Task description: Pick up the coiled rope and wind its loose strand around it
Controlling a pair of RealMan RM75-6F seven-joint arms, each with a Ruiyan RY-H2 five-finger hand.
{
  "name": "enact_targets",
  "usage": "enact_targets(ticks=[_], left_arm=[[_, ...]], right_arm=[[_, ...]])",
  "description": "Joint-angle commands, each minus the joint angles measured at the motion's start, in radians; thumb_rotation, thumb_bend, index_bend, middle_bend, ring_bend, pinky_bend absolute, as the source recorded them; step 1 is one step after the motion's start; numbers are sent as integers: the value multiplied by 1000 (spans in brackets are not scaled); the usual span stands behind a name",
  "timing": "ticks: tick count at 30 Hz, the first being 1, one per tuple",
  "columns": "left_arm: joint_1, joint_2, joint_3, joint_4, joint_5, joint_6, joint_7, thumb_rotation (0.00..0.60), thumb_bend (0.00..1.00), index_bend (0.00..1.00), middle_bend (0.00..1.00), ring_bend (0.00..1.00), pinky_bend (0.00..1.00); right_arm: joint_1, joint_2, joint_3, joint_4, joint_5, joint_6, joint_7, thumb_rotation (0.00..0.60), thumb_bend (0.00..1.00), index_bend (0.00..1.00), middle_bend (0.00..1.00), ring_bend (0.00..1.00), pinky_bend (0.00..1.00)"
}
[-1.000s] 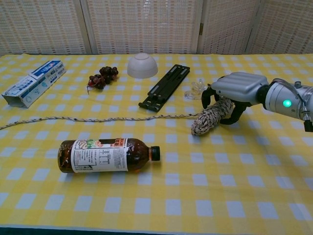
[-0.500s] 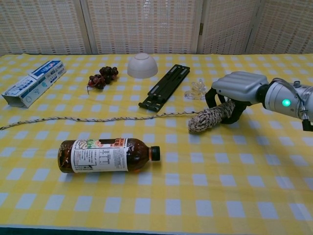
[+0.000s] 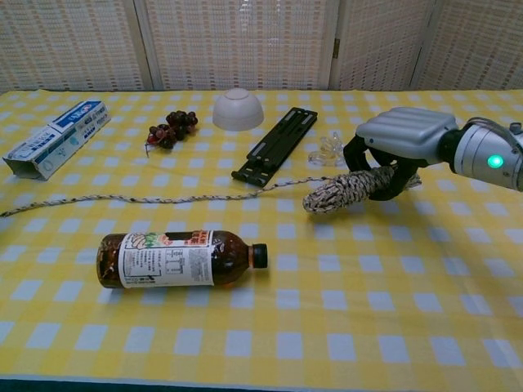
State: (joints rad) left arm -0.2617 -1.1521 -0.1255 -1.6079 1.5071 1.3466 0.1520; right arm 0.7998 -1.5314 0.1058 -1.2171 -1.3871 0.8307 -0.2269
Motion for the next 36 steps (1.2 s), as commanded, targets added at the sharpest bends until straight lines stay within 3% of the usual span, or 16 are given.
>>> enact_targets(ticks=[1, 9, 22, 36], left_arm=[[-63, -19, -23, 20, 11, -64, -13, 600, 266, 341, 267, 241, 186], [-173, -102, -44, 105, -30, -189, -4, 600, 340, 421, 428, 422, 331], [-235, -256, -56, 278, -259, -325, 127, 600, 339, 482, 729, 673, 630], [-281, -351, -55, 417, -361, -418, 108, 600, 339, 492, 848, 771, 712]], right_arm=[[-5, 32, 8, -43, 2, 18, -7, 600, 615, 752, 595, 633, 500], [3, 89, 28, -122, 13, 24, -12, 600, 616, 757, 599, 640, 502], [10, 115, 30, -183, 54, 17, -71, 600, 623, 757, 599, 643, 502], [23, 99, 23, -182, 83, 1, -96, 600, 624, 757, 599, 645, 503]])
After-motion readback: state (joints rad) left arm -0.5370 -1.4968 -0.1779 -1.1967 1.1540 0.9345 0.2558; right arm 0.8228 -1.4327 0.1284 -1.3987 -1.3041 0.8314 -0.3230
